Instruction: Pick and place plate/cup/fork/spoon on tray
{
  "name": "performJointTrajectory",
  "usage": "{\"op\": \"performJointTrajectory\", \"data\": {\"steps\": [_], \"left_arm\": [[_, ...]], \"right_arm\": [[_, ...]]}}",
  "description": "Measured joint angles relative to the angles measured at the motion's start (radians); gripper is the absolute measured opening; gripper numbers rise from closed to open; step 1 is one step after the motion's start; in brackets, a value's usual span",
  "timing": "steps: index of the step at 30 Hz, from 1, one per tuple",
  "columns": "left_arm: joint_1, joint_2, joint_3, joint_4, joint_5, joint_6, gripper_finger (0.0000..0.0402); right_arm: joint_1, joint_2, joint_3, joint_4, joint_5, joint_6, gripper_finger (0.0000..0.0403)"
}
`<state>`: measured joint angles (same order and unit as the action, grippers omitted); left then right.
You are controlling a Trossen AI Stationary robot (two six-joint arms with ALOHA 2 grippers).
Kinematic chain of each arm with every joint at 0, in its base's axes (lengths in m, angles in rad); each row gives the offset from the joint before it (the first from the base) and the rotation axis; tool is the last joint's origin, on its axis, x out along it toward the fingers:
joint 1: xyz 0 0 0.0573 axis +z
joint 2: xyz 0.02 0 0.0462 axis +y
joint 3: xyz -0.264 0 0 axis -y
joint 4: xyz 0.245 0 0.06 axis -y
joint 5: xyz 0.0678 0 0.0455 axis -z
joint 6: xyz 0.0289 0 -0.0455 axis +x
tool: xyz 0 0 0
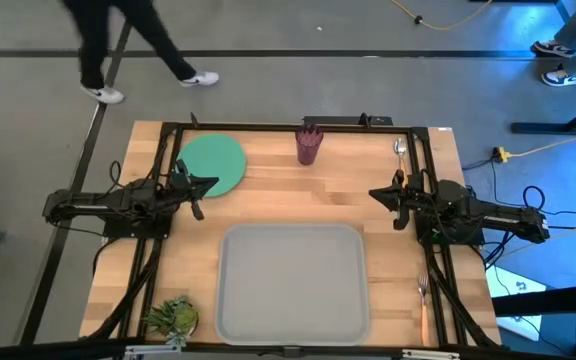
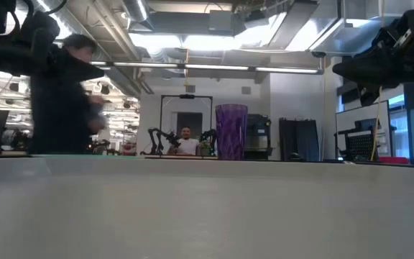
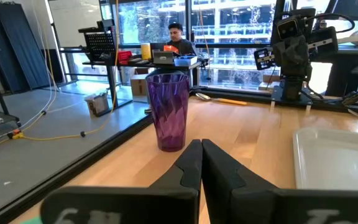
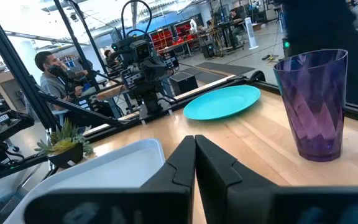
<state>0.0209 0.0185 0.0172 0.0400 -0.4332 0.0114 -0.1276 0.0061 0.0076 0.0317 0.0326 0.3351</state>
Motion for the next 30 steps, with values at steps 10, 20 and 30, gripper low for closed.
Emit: {"op": "performJointTrajectory", "data": {"steps": [10,20,30], "left_arm": [[0.0,0.0,0.0,0.0,0.0,0.0,0.0],[0.0,0.0,0.0,0.0,0.0,0.0,0.0],[0.0,0.0,0.0,0.0,0.0,0.0,0.0]], "right_arm": [[0.0,0.0,0.0,0.0,0.0,0.0,0.0017],[0.0,0.0,0.0,0.0,0.0,0.0,0.0017],[0.0,0.0,0.0,0.002,0.0,0.106,0.0017]]}}
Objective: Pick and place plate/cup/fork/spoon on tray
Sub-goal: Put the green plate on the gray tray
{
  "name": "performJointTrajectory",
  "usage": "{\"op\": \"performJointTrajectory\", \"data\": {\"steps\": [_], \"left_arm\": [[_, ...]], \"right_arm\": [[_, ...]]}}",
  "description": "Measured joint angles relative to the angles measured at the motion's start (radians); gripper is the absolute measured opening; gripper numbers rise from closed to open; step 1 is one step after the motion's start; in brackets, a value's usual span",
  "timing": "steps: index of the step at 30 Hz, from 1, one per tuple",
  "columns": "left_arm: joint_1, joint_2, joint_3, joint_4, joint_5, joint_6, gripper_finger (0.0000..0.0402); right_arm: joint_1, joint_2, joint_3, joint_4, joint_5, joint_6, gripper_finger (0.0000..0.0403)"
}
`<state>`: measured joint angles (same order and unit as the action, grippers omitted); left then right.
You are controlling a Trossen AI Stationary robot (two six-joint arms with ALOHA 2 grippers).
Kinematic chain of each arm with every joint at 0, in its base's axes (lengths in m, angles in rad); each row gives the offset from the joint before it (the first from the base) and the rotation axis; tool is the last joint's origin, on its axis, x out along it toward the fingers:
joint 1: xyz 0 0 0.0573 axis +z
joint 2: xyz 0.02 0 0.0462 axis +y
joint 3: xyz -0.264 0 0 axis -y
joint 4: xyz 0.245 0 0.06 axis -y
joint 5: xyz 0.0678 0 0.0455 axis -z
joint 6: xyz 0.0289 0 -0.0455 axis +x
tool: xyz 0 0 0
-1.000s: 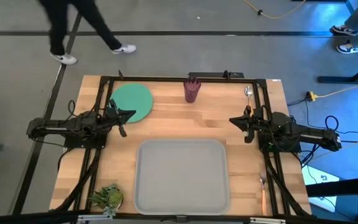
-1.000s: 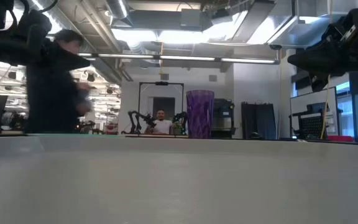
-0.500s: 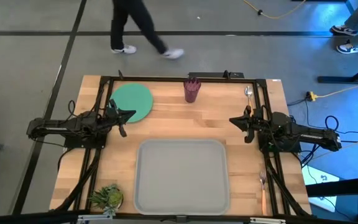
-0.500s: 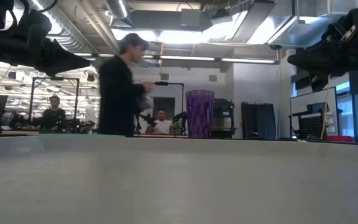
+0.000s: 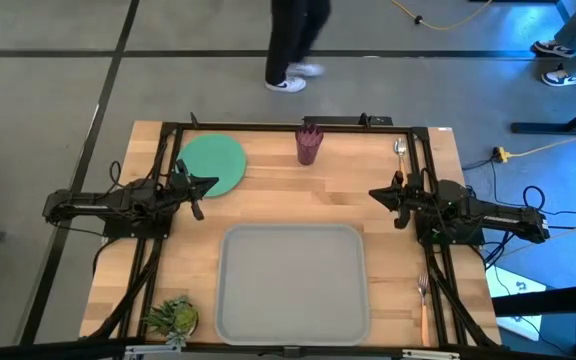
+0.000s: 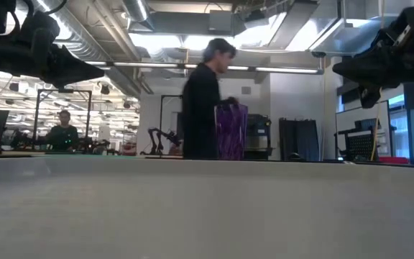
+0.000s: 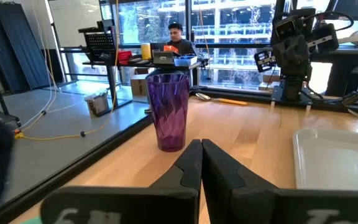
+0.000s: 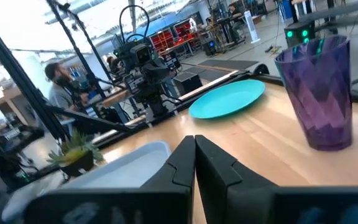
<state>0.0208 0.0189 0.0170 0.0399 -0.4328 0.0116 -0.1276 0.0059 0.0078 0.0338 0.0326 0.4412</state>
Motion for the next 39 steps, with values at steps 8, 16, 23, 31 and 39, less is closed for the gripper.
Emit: {"op": "performJointTrajectory", "data": {"steps": [8,16,23,31,39], "left_arm": [[0.0,0.0,0.0,0.0,0.0,0.0,0.0],[0.0,0.0,0.0,0.0,0.0,0.0,0.0],[0.0,0.0,0.021,0.039,-0.029,-0.008,0.0],[-0.003,0.111,0.295,-0.211,-0.153,0.069,0.0],[-0.002,0.454,0.737,-0.599,-0.318,-0.031,0.0]], "right_arm": [[0.0,0.0,0.0,0.018,0.001,-0.017,0.0017],[0.0,0.0,0.0,0.017,0.026,-0.057,0.0017],[0.0,0.0,0.0,0.017,0.08,-0.058,0.0017],[0.0,0.0,0.0,0.022,0.08,-0.058,0.0017],[0.0,0.0,0.001,0.021,0.079,-0.099,0.0017]]}}
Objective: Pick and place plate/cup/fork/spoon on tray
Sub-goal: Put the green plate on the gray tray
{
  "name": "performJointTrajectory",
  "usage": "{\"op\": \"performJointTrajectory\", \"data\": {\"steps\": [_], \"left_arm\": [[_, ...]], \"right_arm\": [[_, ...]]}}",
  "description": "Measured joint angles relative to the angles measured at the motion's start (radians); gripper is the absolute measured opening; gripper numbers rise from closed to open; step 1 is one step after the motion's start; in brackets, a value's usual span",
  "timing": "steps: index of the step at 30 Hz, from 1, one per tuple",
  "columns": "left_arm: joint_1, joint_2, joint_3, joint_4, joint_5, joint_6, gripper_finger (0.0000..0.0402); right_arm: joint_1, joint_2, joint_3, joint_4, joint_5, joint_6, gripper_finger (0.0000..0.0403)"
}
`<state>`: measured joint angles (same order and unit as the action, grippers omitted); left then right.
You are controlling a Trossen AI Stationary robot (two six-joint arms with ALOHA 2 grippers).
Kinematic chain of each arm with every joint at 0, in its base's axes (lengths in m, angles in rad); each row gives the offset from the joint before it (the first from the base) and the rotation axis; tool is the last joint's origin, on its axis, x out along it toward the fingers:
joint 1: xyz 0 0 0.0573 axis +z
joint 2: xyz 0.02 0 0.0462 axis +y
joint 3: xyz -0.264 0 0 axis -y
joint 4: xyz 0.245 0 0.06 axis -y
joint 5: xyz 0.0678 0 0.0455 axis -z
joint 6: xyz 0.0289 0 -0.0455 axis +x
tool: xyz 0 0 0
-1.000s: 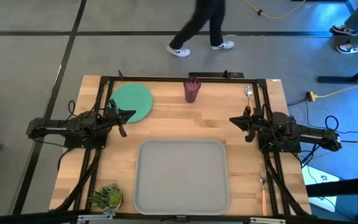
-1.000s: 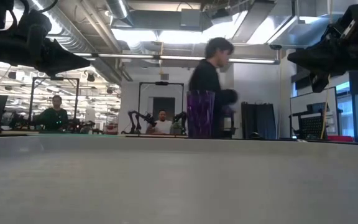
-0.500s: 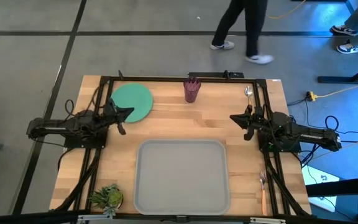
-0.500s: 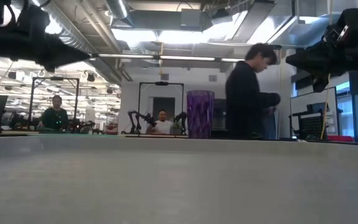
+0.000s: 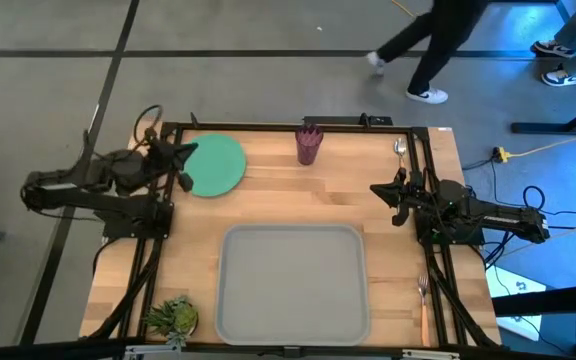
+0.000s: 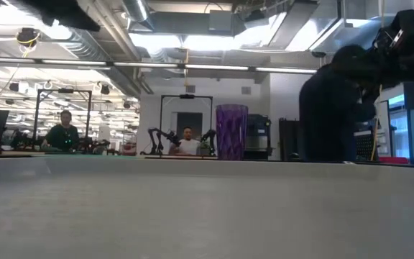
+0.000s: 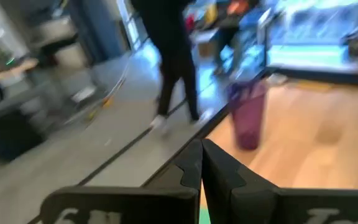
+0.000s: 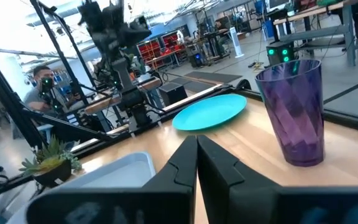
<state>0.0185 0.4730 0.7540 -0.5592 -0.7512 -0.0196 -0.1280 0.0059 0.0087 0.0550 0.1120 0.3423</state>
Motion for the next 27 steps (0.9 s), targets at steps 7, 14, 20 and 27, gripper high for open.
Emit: {"op": "performJointTrajectory", "data": {"steps": [7,14,20,27], "left_arm": [[0.004,0.328,0.353,-0.527,0.007,-0.299,0.0],[0.073,0.569,0.506,-0.85,0.199,-0.594,0.0],[0.119,0.634,0.512,-0.862,0.329,-0.737,0.0],[0.124,0.642,0.512,-0.824,0.405,-0.734,0.0]], "right_arm": [[0.0,0.005,0.075,-0.049,-0.024,-0.119,0.0017],[0.0,0.11,0.261,-0.237,-0.026,-0.185,0.0017],[0.0,0.34,0.489,-0.449,0.016,-0.1,0.0017],[0.0,0.573,0.692,-0.554,0.052,-0.07,0.0017]]}}
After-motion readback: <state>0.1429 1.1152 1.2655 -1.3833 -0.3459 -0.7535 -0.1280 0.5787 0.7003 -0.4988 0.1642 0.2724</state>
